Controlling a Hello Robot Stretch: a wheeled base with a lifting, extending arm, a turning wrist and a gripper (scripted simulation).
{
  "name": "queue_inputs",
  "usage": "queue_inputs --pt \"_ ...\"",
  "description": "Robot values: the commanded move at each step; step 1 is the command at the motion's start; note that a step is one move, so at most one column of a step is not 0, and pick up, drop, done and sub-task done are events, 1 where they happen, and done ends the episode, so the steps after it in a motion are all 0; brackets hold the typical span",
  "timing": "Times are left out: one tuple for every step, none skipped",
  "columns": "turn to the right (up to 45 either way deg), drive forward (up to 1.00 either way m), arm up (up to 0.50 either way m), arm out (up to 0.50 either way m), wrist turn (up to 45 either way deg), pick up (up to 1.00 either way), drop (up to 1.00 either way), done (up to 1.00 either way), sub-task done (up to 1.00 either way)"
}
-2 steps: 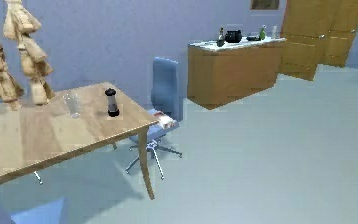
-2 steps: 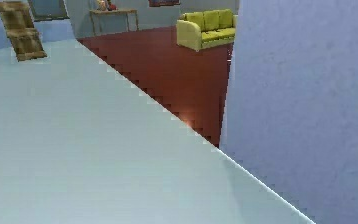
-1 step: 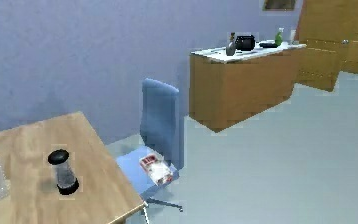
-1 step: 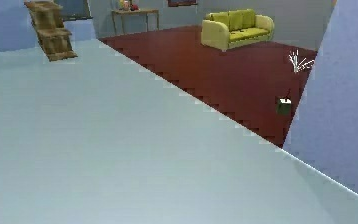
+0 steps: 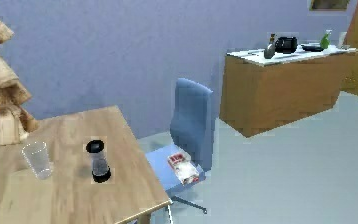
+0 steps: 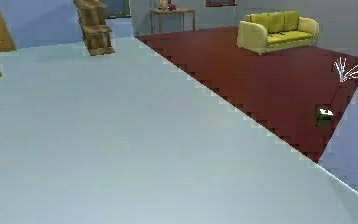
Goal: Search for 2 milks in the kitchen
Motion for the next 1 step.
queue_inputs --pt "0.0 0.00 0.00 0.00 0.0 0.00 0.00 1.00 0.00"
